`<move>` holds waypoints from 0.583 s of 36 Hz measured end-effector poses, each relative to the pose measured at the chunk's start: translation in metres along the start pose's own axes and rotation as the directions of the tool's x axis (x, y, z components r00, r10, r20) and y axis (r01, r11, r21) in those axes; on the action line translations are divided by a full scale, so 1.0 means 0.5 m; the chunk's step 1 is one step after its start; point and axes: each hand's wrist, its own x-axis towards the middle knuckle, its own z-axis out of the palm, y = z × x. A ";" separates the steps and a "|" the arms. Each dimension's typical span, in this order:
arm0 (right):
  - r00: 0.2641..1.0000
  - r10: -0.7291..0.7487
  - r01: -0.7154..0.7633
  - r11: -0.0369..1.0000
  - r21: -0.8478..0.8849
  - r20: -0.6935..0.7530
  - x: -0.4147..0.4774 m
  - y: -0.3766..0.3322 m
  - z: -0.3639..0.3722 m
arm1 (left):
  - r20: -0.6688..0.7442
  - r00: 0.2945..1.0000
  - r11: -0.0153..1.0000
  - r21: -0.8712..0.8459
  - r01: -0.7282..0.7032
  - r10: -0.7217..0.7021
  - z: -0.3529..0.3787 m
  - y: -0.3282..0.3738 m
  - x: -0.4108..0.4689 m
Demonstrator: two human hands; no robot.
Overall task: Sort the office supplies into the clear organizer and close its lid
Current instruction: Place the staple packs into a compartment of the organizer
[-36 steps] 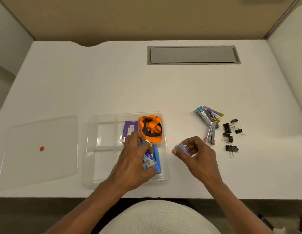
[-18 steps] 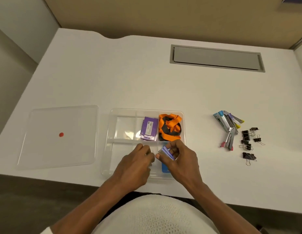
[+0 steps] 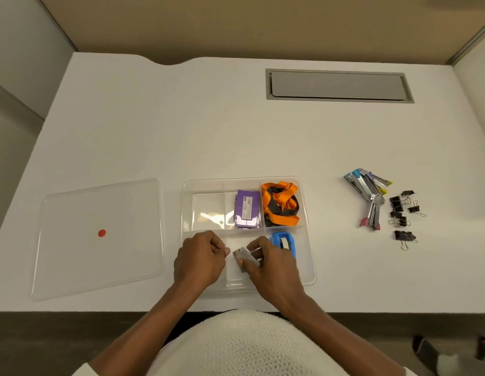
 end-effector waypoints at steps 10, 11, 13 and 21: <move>0.981 -0.196 0.188 0.915 -0.357 0.016 -0.007 0.005 0.027 | 0.140 0.988 0.997 -0.043 0.070 -0.063 -0.004 -0.003 0.012; 0.975 -0.219 0.212 0.898 -0.385 0.028 -0.010 0.007 0.032 | 0.147 0.987 0.997 -0.036 0.067 -0.061 -0.006 -0.002 0.014; 0.972 -0.222 0.230 0.858 -0.459 0.072 -0.016 0.006 0.040 | 0.164 0.985 0.998 -0.021 0.060 -0.056 -0.007 -0.002 0.017; 0.974 -0.225 0.211 0.866 -0.453 0.024 -0.023 -0.013 0.051 | 0.183 0.982 0.999 0.033 0.033 -0.038 -0.014 0.000 0.024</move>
